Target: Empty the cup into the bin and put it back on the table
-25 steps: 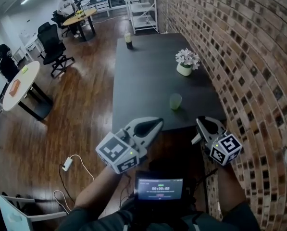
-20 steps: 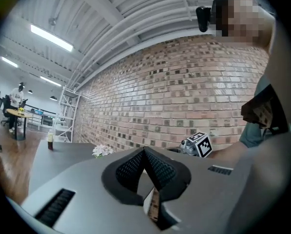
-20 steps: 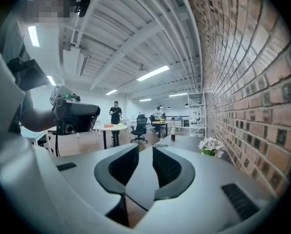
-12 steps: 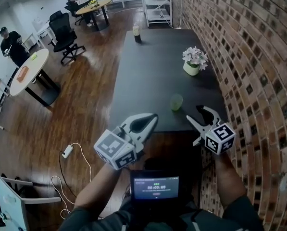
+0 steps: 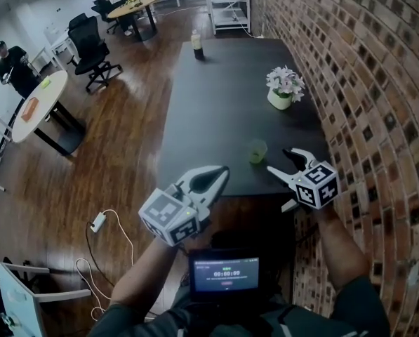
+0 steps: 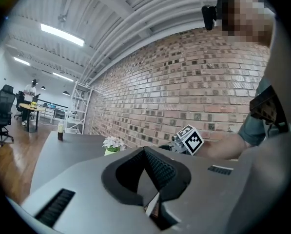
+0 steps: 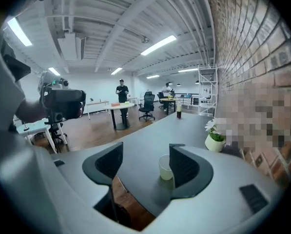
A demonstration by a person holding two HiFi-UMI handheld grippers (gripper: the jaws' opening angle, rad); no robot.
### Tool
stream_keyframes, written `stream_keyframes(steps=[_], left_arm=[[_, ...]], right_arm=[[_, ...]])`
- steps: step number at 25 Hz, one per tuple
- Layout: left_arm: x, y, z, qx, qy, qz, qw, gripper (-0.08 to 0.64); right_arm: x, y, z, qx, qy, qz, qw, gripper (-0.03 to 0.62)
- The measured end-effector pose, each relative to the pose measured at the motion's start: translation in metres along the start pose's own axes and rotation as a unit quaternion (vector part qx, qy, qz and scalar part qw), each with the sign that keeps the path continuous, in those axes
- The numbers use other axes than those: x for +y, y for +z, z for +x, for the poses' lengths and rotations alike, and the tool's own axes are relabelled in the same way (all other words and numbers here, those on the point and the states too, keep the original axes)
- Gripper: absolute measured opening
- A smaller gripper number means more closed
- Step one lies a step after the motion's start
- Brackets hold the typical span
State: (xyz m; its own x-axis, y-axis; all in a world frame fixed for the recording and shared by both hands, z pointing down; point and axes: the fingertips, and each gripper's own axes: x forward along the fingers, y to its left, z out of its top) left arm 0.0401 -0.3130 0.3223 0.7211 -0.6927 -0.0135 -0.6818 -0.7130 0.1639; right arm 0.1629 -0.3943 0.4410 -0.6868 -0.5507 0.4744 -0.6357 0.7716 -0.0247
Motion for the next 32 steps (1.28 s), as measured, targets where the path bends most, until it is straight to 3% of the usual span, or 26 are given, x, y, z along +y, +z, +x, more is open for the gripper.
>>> stream_keyframes(steps=[14, 17, 32], left_arm=[[0.073, -0.017, 0.002, 0.019, -0.056, -0.017, 0.9981, -0.006], [0.074, -0.020, 0.001, 0.024, -0.061, -0.018, 0.9977, -0.006], [0.062, -0.022, 0.022, 0.023, -0.070, -0.017, 0.9971, -0.006]], right_arm=[[-0.016, -0.033, 0.073, 0.135, -0.027, -0.009, 0.990, 0.305], [-0.019, -0.038, 0.080, 0.152, -0.022, -0.007, 0.988, 0.347], [-0.025, -0.062, 0.107, 0.237, 0.022, -0.050, 0.970, 0.347]])
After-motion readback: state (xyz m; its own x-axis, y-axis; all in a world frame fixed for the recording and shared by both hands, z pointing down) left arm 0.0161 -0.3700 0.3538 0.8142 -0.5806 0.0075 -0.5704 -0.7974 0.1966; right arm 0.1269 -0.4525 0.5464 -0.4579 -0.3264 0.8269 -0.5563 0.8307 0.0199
